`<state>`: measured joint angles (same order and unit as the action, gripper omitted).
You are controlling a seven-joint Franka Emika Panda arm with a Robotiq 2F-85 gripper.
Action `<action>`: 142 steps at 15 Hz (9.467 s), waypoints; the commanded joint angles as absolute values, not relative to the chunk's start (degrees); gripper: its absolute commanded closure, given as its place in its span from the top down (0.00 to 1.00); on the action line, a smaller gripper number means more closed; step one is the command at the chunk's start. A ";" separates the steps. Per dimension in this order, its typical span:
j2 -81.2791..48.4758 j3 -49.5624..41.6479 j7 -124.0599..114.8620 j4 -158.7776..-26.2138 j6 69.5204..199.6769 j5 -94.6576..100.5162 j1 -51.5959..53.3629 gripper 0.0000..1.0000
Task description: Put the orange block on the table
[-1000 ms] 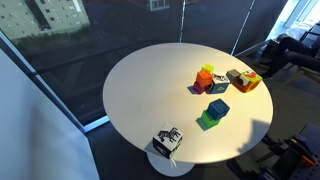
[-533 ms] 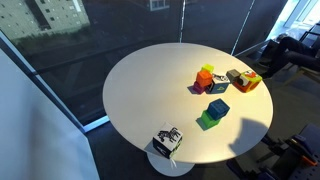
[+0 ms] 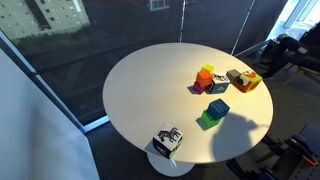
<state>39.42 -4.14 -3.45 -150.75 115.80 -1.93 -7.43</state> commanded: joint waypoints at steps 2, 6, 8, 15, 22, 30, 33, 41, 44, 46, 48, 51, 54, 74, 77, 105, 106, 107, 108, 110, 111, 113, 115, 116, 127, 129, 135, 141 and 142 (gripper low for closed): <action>29.71 -1.24 -8.63 -143.25 115.00 -0.63 -7.60 1.00; 23.42 -0.29 -11.27 -137.93 113.95 0.35 -7.59 1.00; 20.80 -0.21 -12.12 -135.47 113.68 1.15 -7.41 1.00; 12.94 0.08 -12.25 -129.00 113.70 2.69 -6.06 1.00; 4.27 0.41 -15.46 -123.58 115.16 4.65 -4.34 1.00; -3.76 -0.28 -18.24 -117.73 116.26 5.76 -2.39 1.00; -4.48 -0.51 -18.21 -116.85 116.09 5.58 -2.03 1.00; -4.02 -0.62 -16.74 -118.20 116.57 4.75 -2.11 1.00; -4.07 -0.60 -16.97 -118.15 116.55 4.65 -2.08 1.00; -4.39 -0.48 -17.07 -118.02 116.89 4.15 -1.98 1.00; -5.12 -0.46 -17.71 -117.61 117.47 4.06 -1.83 1.00; -6.39 -0.69 -18.52 -116.82 117.32 4.27 -1.81 1.00; -8.31 -0.89 -19.58 -115.92 118.08 4.28 -1.74 1.00; -23.93 -2.08 -20.58 -105.32 123.29 4.52 1.83 1.00; -25.37 -2.24 -20.40 -104.30 123.48 4.18 1.97 1.00; -25.27 -1.38 -19.80 -105.68 122.40 4.24 5.30 0.27; -25.32 -1.34 -20.00 -105.81 122.47 4.52 5.85 0.27; -25.44 -1.28 -20.09 -105.83 122.45 4.67 6.28 0.27; -25.60 -1.19 -20.23 -105.84 122.38 4.83 6.78 0.27; -25.76 -1.09 -20.41 -105.98 122.41 5.10 7.68 0.27; -25.81 -1.03 -20.50 -106.00 122.34 5.22 8.14 0.27; -25.82 -1.04 -20.68 -106.17 122.14 5.48 8.86 0.27; -26.02 -0.98 -20.66 -106.22 121.90 5.46 9.35 0.27; -26.11 -0.97 -20.66 -106.28 121.85 5.49 9.57 0.27; -27.63 -1.04 -20.82 -106.26 120.37 5.70 10.27 0.77; -27.34 -0.99 -20.65 -106.48 120.19 5.48 10.17 0.85; -23.61 -0.86 -19.77 -108.59 118.39 4.73 9.44 1.00; -19.45 -0.78 -19.38 -108.56 110.60 4.42 8.24 1.00; -18.44 -0.82 -19.32 -108.81 109.00 4.51 7.97 1.00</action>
